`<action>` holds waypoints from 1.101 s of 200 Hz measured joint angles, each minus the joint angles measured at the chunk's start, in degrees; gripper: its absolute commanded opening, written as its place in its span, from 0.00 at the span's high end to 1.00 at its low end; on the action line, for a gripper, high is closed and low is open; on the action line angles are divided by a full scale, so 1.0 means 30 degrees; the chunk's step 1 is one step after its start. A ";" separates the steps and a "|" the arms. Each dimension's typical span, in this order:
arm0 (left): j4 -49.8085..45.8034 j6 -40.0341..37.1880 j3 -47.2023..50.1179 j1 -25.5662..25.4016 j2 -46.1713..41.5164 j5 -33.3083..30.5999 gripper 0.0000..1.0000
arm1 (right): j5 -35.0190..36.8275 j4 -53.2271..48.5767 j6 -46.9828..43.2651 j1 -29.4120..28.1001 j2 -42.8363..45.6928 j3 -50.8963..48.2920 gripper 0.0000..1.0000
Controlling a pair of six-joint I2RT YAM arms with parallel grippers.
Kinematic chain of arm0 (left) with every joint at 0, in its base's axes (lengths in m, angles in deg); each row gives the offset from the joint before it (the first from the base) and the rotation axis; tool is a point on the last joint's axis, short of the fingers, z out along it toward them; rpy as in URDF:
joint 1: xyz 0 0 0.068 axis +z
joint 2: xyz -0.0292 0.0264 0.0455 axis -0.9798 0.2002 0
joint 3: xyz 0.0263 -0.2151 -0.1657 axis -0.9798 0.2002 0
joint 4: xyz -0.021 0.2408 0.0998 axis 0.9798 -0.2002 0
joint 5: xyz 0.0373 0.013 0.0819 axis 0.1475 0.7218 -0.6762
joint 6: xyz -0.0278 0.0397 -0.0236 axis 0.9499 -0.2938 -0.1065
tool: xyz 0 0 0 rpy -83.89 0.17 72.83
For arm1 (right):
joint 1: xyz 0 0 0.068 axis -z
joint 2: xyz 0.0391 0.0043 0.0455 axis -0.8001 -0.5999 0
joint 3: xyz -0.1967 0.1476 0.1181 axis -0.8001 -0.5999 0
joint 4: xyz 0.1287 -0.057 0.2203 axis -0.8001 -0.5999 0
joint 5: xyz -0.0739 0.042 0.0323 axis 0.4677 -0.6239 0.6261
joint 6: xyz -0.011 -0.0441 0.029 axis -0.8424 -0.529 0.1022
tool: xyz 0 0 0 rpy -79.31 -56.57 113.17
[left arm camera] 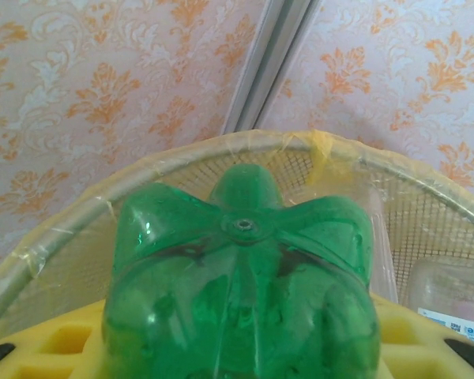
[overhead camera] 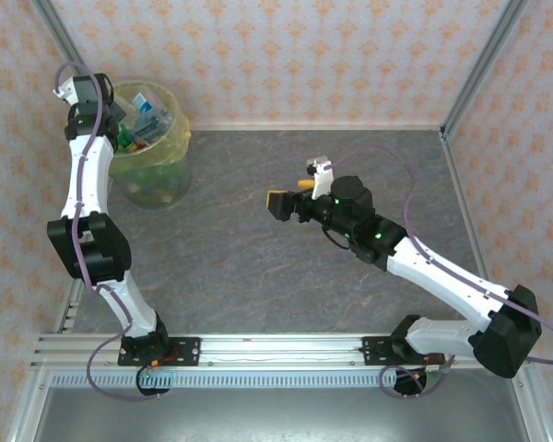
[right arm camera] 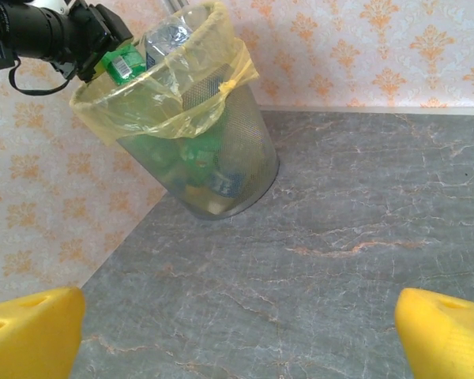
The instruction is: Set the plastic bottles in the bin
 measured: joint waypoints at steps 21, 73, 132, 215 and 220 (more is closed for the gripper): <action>-0.0168 0.0189 -0.0102 0.0022 0.0000 -0.0131 0.53 | 0.0000 0.0000 -0.0044 0.0000 -0.0503 0.0000 0.00; -0.0867 0.1013 -0.0109 0.0036 -0.0532 0.0051 0.53 | 0.0000 0.0007 -0.0175 0.0000 -0.0984 0.0000 0.00; -0.1727 0.2004 0.0976 0.0087 -0.2208 0.0481 0.01 | 0.0000 0.0138 -0.0328 0.0000 -0.1144 0.0007 0.00; -0.3271 0.2178 -0.2674 0.0087 -0.2200 0.0656 0.05 | 0.0000 0.0138 -0.0313 0.0000 -0.1158 0.0007 0.00; -0.3140 0.2178 -0.2718 0.0087 -0.2208 0.0903 0.05 | 0.0000 0.0146 -0.0313 0.0000 -0.1158 0.0007 0.00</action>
